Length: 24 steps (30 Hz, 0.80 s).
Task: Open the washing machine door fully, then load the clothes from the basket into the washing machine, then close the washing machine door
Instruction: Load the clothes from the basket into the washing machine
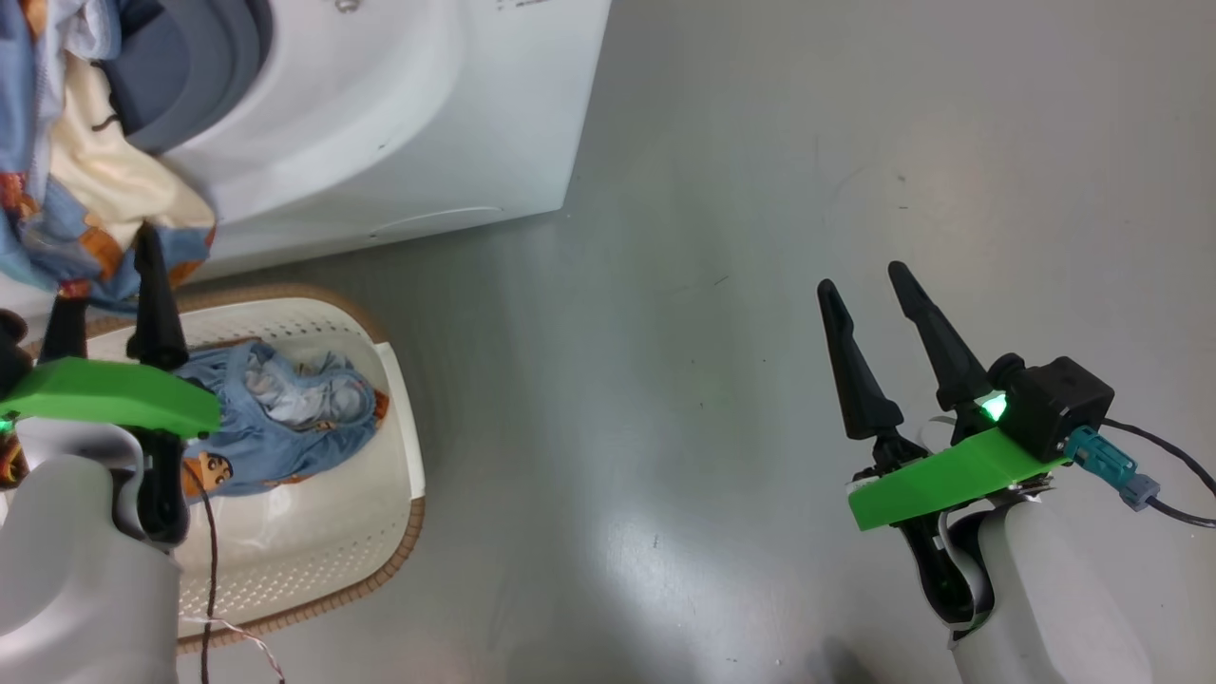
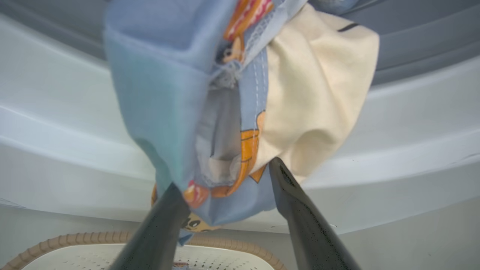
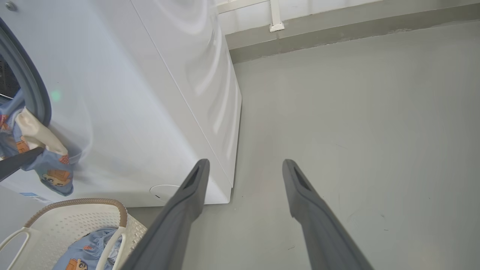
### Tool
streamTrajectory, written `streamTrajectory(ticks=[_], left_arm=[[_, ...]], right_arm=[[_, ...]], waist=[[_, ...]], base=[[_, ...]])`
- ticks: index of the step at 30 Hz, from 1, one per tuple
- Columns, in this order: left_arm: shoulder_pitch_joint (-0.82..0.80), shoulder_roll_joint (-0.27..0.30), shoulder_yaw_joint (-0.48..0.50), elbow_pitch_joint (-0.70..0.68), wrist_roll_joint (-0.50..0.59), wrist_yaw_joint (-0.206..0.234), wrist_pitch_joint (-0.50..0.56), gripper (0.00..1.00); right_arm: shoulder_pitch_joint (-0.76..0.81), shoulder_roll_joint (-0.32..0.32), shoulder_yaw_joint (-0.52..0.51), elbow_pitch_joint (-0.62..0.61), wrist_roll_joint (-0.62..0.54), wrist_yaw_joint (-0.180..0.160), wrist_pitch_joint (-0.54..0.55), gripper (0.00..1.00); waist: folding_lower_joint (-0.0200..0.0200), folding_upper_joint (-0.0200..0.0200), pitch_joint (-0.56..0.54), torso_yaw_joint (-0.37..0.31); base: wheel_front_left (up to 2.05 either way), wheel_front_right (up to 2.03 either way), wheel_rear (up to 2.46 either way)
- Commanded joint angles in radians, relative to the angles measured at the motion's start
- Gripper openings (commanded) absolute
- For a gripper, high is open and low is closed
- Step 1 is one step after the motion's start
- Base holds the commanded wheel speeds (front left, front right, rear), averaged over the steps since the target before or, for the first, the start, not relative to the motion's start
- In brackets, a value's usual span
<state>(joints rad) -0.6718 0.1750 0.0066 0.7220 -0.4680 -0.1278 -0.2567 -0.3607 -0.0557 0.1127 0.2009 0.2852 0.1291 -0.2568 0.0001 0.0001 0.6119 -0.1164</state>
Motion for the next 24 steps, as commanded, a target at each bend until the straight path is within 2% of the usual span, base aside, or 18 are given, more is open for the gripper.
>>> streamTrajectory(ticks=[1, 2, 7, 16, 20, 24], left_arm=[[-0.004, 0.044, 0.016, -0.005, -0.003, -0.003, -0.005, 0.38], [-0.009, 0.050, 0.007, -0.001, 0.001, -0.003, -0.005, 0.00], [0.003, 0.059, 0.005, -0.035, 0.029, -0.003, -0.005, 0.00], [0.069, 0.042, 0.070, -0.261, 0.165, 0.010, -0.005, 0.00], [0.043, 0.043, 0.073, -0.326, 0.198, 0.007, -0.005, 0.00], [-0.020, 0.063, 0.054, -0.328, 0.220, 0.004, -0.005, 0.00]], right_arm=[[0.006, 0.005, 0.022, -0.017, 0.012, 0.002, -0.005, 1.00], [0.007, 0.005, 0.021, -0.016, 0.013, 0.002, -0.005, 1.00], [0.012, 0.005, 0.016, -0.012, 0.015, 0.002, -0.005, 1.00], [0.016, 0.005, 0.027, 0.003, 0.021, 0.002, -0.005, 1.00], [0.015, 0.005, 0.033, 0.010, 0.025, 0.002, -0.005, 1.00], [0.014, 0.005, 0.039, 0.010, 0.031, 0.002, -0.005, 1.00]], waist=[[-0.0001, -0.0001, 0.000, -0.003], [-0.0001, -0.0001, -0.002, -0.004], [-0.0001, -0.0001, -0.022, 0.006], [-0.0001, -0.0001, -0.066, 0.031], [-0.0001, -0.0001, -0.076, 0.033], [-0.0001, -0.0001, -0.075, 0.025]], base=[[0.00, 0.00, 0.00], [0.00, 0.00, 0.00], [0.00, 0.00, 0.00], [0.00, 0.00, 0.00], [0.00, 0.00, 0.00], [0.00, 0.00, 0.00]])
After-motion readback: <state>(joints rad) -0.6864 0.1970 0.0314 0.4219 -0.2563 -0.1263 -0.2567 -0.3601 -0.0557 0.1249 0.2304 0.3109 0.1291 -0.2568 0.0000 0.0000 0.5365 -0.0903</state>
